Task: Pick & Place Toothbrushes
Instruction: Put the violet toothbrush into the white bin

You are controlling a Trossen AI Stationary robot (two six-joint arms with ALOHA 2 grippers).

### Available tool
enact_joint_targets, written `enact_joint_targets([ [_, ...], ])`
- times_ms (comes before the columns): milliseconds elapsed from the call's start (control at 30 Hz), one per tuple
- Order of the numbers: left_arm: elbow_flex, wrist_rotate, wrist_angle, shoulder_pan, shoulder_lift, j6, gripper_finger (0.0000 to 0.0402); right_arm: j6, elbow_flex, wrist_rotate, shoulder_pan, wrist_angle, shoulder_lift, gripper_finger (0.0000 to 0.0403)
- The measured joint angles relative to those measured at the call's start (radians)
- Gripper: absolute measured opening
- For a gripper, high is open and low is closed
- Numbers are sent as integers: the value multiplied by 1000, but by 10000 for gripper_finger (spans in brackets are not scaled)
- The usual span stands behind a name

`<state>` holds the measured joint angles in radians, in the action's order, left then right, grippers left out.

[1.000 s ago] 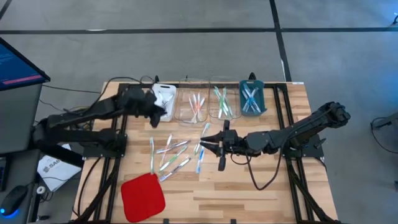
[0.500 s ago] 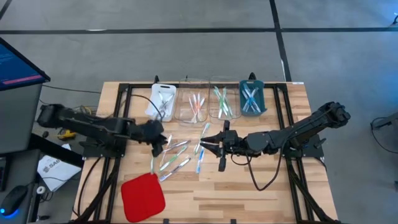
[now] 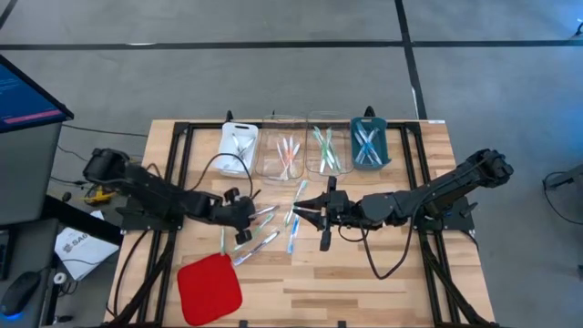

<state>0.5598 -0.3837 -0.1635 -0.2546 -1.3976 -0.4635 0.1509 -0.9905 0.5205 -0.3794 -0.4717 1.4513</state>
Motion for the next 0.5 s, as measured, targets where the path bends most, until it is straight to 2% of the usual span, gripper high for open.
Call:
enact_joint_targets([
  [167,0,1,14,0,-78,11,92,0,0,0,0,0,0,72],
  [500,2,1,37,12,-126,11,92,0,0,0,0,-1,0,72],
])
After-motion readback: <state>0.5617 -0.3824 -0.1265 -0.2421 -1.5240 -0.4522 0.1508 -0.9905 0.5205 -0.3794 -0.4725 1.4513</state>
